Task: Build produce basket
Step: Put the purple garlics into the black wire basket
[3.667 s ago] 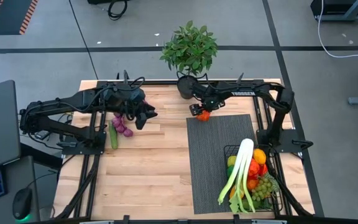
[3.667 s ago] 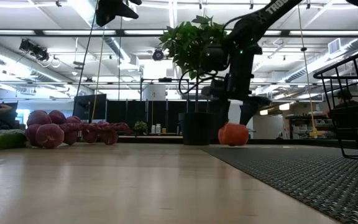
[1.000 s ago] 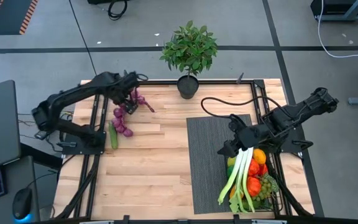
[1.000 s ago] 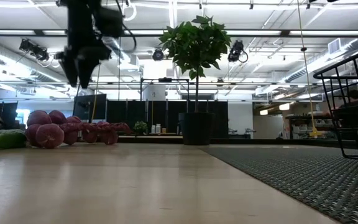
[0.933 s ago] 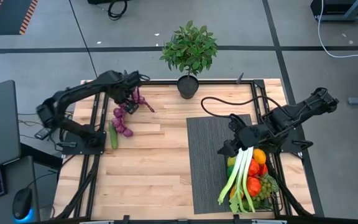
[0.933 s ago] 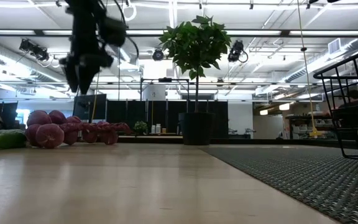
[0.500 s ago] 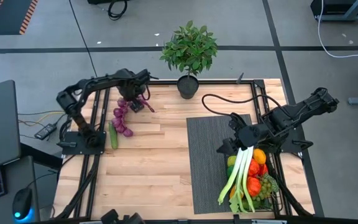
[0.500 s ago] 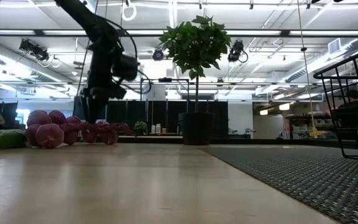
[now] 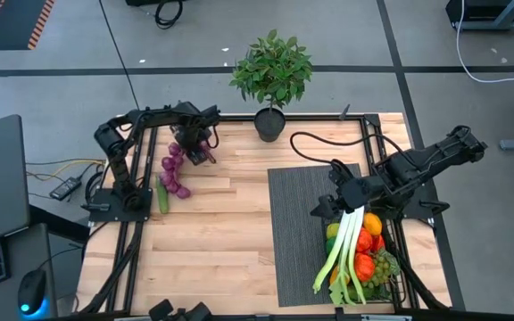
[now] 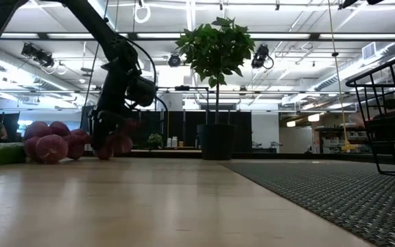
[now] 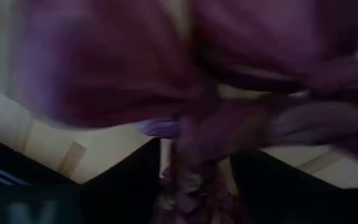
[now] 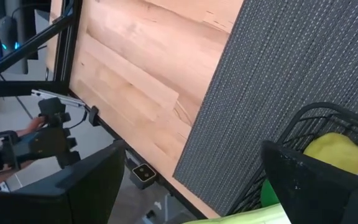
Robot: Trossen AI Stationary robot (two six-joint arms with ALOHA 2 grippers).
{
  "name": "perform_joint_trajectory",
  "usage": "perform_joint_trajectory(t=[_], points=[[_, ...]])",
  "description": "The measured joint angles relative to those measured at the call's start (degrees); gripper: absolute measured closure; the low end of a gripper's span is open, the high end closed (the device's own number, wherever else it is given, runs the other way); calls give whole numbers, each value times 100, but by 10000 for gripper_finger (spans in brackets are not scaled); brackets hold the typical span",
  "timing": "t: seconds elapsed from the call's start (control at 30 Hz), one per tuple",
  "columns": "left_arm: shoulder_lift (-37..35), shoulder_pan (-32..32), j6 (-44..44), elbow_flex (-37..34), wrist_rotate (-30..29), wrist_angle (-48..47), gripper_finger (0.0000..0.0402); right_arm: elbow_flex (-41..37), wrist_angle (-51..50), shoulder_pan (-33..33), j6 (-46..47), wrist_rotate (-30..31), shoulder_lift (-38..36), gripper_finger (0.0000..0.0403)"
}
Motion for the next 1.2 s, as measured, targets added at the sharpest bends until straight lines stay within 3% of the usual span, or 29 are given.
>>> perform_joint_trajectory(t=[0.2, 0.4, 0.57, 0.73, 0.9, 1.03, 1.2], points=[[-24, -12, -41, 560, 217, -766, 300, 0, -21, -83, -222, -23, 0, 28], [-138, -230, -384, 1687, 1285, -1578, 365, 0, -59, -158, -454, -61, 0, 28], [-402, -574, -804, 2847, 2031, -1881, 357, 0, -67, -161, -778, -55, -20, 28], [-515, -1088, -1531, 4126, 2261, -1991, 325, 0, -55, -161, -998, -28, -20, 28], [-530, -1781, -2495, 5230, 2347, -1769, 334, 0, -178, -159, -1041, -333, -147, 28], [-530, -2421, -3262, 5672, 2343, -1128, 348, 0, -521, -103, -936, -579, -392, 29], [-524, -3206, -3885, 5710, 2330, 298, 346, 0, -654, 151, -838, -683, -728, 30]])
